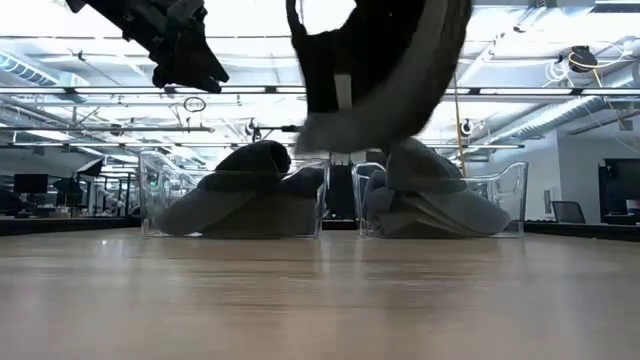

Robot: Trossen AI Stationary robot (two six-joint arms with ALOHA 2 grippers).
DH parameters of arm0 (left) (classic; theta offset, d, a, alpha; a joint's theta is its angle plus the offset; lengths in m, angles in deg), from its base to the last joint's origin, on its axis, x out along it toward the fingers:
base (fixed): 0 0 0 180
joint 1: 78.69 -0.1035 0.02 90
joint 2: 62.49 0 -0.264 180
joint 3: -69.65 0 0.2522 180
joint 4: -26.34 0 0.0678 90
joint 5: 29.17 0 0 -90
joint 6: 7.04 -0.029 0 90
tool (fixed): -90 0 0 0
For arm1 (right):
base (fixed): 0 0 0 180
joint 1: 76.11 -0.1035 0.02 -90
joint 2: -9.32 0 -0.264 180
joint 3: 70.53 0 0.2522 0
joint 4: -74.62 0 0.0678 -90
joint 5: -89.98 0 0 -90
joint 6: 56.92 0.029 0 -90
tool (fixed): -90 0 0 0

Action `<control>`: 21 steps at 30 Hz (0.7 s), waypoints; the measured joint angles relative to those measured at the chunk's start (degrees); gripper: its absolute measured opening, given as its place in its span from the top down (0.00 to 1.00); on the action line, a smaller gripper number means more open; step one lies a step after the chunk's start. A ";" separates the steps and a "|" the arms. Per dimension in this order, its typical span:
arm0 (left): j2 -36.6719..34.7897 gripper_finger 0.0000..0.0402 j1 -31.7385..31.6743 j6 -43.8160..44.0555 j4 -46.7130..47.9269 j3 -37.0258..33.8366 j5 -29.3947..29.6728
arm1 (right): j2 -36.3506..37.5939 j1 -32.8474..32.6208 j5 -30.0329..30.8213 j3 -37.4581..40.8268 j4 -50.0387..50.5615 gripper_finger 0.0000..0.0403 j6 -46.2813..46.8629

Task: Pick & Place hat
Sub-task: Put the black cap into the left transparent bin

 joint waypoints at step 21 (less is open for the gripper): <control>0.00 0.51 -0.01 -0.01 -0.01 0.00 0.02 | -18.44 7.26 -20.35 -39.03 68.53 1.00 19.35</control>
